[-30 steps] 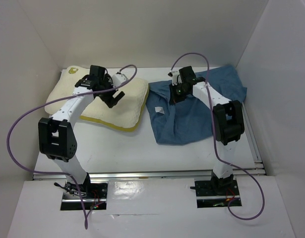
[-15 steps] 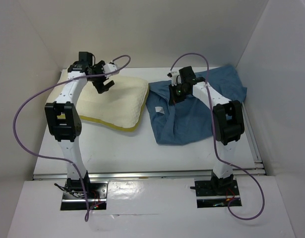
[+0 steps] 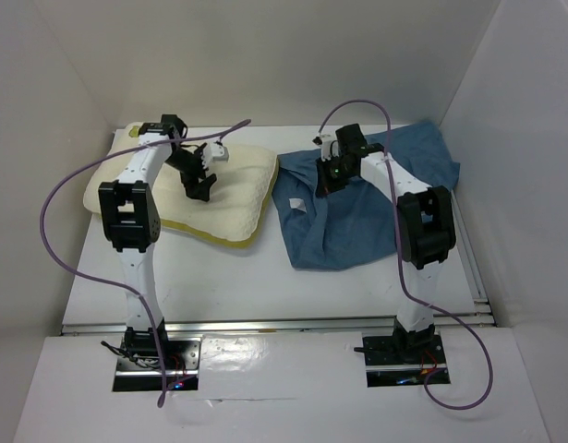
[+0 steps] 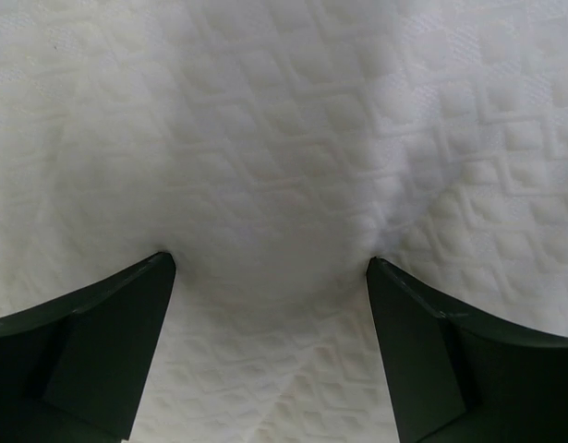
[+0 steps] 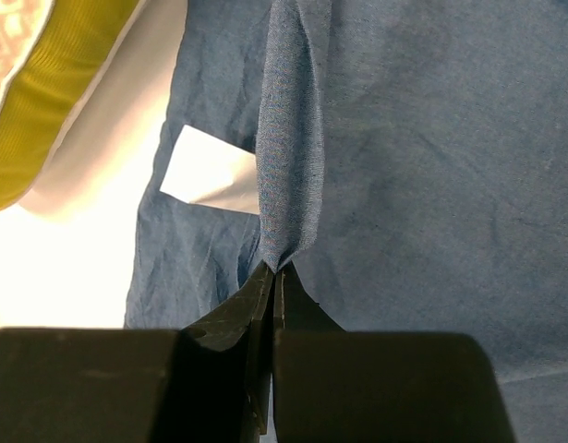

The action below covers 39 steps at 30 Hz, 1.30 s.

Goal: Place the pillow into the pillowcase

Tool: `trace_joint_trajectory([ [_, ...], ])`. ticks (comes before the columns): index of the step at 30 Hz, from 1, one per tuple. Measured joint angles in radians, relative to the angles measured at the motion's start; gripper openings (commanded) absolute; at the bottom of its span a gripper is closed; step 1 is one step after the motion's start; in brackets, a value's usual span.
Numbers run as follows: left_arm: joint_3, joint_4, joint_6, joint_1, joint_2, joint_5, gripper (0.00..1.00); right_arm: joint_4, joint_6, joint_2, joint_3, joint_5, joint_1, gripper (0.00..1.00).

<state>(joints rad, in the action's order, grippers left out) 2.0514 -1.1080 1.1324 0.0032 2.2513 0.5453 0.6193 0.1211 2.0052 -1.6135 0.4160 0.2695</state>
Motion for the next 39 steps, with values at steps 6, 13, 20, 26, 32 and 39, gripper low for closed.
trace_joint_trajectory([
  [6, -0.084, 0.029, 0.047, -0.001, -0.033, 0.015, 0.99, 0.007, 0.005, 0.012, 0.0, 0.012, -0.002, 0.0],
  [13, -0.37, 0.29, 0.059, -0.028, -0.176, -0.034, 0.87, 0.031, 0.013, 0.015, -0.001, 0.015, -0.008, 0.0],
  [20, -0.254, 0.285, 0.019, -0.074, -0.098, -0.127, 0.0, 0.038, 0.023, 0.015, -0.002, 0.014, -0.011, 0.0],
  [26, -0.271, 0.309, -0.069, -0.068, -0.11, -0.114, 0.0, 0.042, 0.027, 0.015, -0.002, 0.01, -0.013, 0.0],
  [32, -0.443, 0.34, -0.112, -0.036, -0.26, -0.077, 0.0, 0.048, 0.026, 0.015, -0.002, 0.008, -0.021, 0.0],
  [39, -0.556, 0.186, -0.122, 0.024, -0.437, -0.04, 0.0, 0.05, 0.006, 0.008, -0.025, 0.012, -0.021, 0.0],
])
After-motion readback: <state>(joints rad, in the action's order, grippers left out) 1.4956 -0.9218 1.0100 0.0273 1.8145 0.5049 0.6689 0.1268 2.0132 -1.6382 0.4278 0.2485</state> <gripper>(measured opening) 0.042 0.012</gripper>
